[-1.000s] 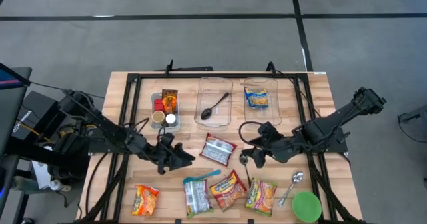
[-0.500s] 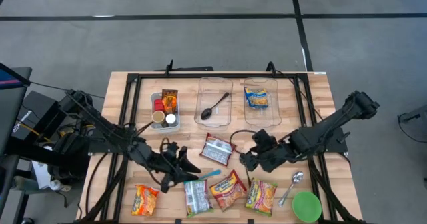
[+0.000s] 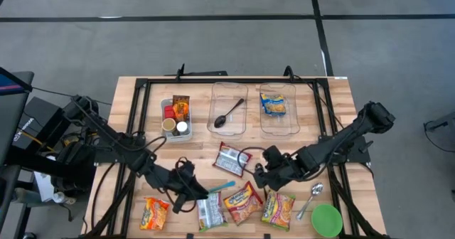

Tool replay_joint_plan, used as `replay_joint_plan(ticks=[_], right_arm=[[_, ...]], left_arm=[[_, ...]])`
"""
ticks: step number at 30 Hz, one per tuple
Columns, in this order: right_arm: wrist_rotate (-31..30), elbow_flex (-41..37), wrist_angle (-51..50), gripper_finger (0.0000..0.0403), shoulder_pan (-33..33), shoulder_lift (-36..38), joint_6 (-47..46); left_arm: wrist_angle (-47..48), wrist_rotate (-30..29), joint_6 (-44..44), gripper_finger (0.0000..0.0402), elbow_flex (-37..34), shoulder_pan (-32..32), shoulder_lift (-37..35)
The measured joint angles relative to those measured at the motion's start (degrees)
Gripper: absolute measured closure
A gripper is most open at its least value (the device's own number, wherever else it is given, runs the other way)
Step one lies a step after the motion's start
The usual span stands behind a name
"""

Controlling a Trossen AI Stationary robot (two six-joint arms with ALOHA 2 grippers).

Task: Pick & Place Food Item
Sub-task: Put the bottom red noodle pack into the right transparent bin

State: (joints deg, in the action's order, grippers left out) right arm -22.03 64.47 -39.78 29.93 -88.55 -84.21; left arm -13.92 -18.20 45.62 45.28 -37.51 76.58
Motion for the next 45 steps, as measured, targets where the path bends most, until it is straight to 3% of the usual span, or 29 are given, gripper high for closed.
replay_joint_plan(ticks=[5, 8, 14, 25, 32, 37, 45], right_arm=[[1.6, 0.0, 3.1, 0.0122, 0.8, 0.0, 3.9], [4.3, 0.0, 4.6, 0.0122, 0.9, 0.0, 2.6], [4.2, 0.0, 6.3, 0.0122, 1.1, 0.0, 0.2], [6.2, 0.0, 13.8, 0.0122, 0.6, -7.4, 0.0], [14.4, 0.0, 15.0, 0.0124, -2.6, -13.1, 3.0], [20.0, 0.0, 17.0, 0.0149, -5.2, -13.9, 8.7], [23.7, 0.0, 15.1, 0.0208, -7.8, -13.5, 15.6]], left_arm=[[5.4, 2.5, 1.1, 0.0348, 0.0, -1.1, 0.0], [9.0, 3.9, 1.0, 0.0353, 0.0, -1.1, 0.0], [15.3, 4.7, 0.1, 0.0353, 0.0, -1.1, 0.0], [15.5, 4.6, -2.3, 0.0356, 0.0, -0.9, 0.0], [15.1, 4.5, -2.3, 0.0357, 0.0, -0.9, 0.0], [14.7, 4.2, -1.8, 0.0357, 0.0, -0.9, 0.0], [12.9, 4.3, -1.7, 0.0357, 0.0, -0.9, 0.0]])
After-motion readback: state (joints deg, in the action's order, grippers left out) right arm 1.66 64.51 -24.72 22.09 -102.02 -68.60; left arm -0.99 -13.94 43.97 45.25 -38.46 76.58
